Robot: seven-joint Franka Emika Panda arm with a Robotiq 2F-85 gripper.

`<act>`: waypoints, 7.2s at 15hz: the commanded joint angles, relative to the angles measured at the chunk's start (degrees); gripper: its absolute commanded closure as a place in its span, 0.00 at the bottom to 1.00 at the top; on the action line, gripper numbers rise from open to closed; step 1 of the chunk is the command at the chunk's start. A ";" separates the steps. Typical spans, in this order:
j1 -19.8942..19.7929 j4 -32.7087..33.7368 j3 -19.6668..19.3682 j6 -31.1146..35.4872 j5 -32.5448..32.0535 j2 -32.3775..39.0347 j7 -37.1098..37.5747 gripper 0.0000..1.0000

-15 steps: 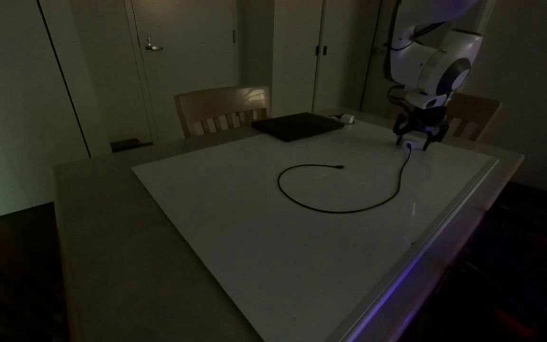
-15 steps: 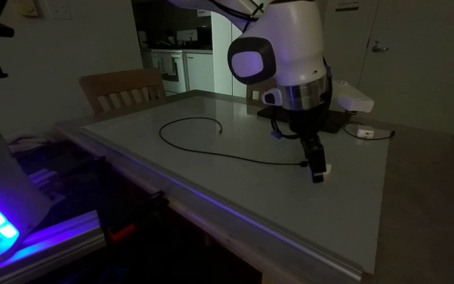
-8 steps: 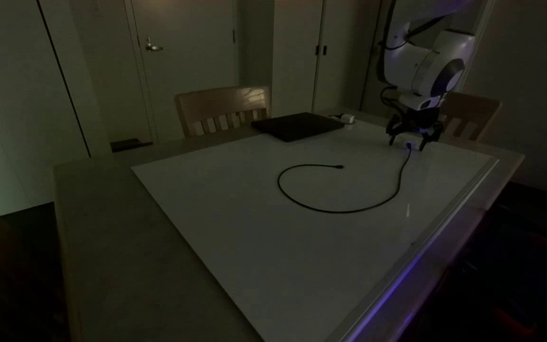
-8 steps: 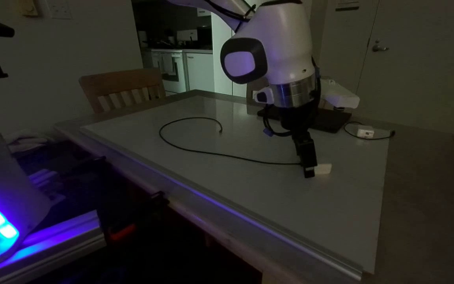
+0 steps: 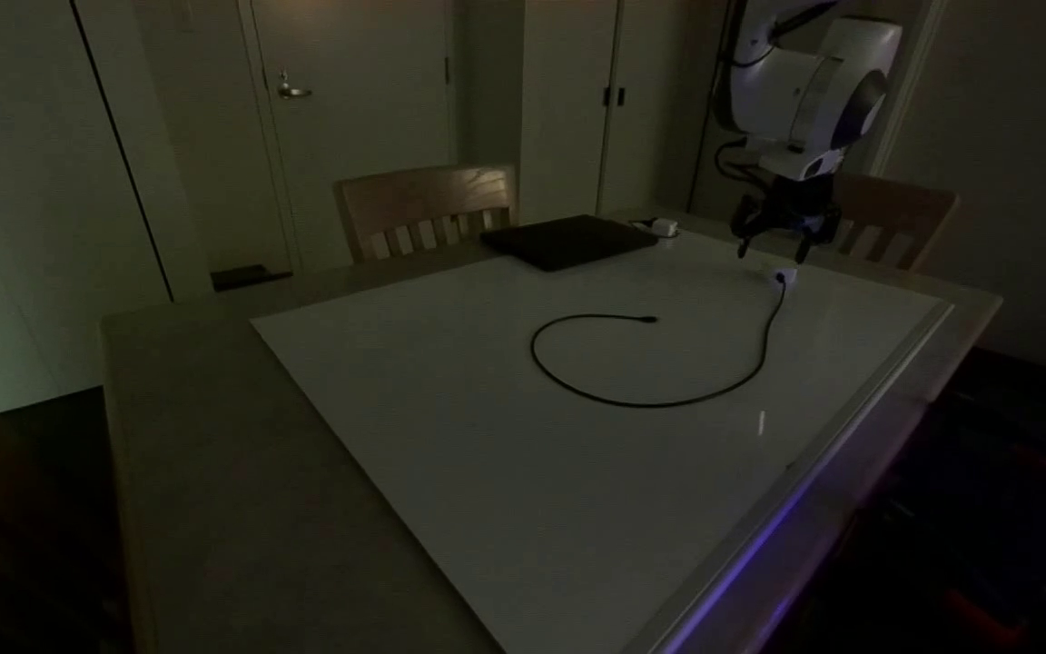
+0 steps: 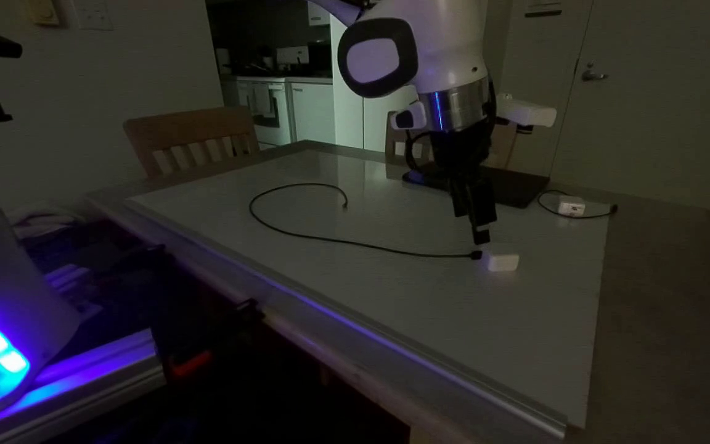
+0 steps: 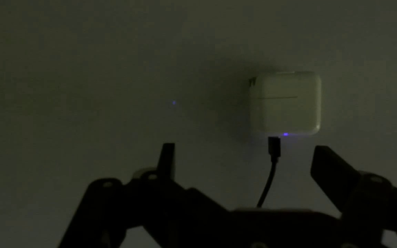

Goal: Unwrap the cable

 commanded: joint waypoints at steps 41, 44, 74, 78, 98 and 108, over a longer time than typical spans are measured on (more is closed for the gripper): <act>-34.01 1.58 53.38 -2.37 -73.58 -31.71 -12.82 0.00; -33.37 1.01 53.99 -1.78 -74.74 -31.44 -13.11 0.00; -30.09 -7.03 55.54 16.87 -82.04 -30.72 -22.54 0.51; -30.85 -4.46 55.66 15.86 -81.56 -29.73 -24.00 0.56; -34.26 4.61 58.42 5.28 -71.43 -23.34 -31.59 0.18; -34.33 3.83 57.76 8.15 -70.75 -23.59 -30.42 0.88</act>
